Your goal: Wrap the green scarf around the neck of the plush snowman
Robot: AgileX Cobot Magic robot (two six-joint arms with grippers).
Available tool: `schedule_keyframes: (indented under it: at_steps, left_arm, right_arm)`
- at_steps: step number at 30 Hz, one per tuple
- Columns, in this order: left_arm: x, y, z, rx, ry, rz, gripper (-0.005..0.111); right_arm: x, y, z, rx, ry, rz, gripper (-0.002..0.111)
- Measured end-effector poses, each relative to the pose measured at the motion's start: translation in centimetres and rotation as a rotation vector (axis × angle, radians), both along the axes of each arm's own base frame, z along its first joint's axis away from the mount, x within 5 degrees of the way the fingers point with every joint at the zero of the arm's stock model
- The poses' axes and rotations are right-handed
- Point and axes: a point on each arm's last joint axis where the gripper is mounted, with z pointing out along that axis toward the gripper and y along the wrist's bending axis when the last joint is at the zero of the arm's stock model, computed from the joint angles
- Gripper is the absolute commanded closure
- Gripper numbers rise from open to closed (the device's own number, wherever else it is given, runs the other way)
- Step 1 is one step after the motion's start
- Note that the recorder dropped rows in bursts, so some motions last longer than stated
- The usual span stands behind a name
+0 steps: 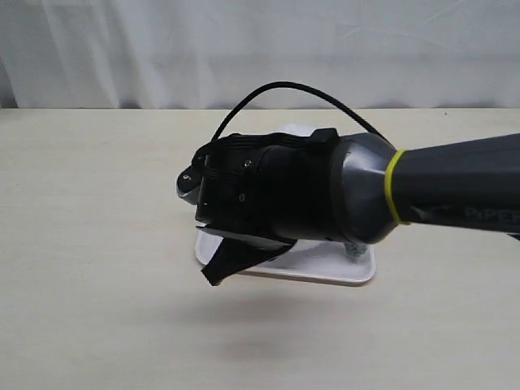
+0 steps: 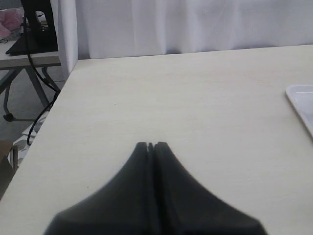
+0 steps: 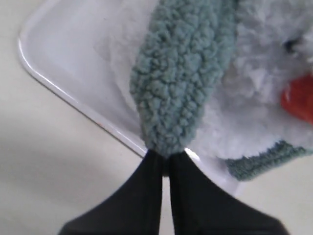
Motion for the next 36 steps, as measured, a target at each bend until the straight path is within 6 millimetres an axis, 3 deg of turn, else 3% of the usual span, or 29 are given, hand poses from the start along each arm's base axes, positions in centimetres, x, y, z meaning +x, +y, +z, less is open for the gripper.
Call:
schedule_keyframes:
  at_steps: [13,26,36]
  left_arm:
    - [0.0,0.0,0.0,0.000,0.000,0.000,0.107]
    - [0.0,0.0,0.0,0.000,0.000,0.000,0.107]
    - [0.0,0.0,0.0,0.000,0.000,0.000,0.107]
  right_arm:
    - [-2.0,-3.0,-3.6,-0.189,0.117,0.015,0.104]
    - [-2.3,-4.5,-5.9,-0.301,0.097,0.063,0.104]
    - [-2.1,-4.6,-6.1,-0.334,0.078,0.073,0.104]
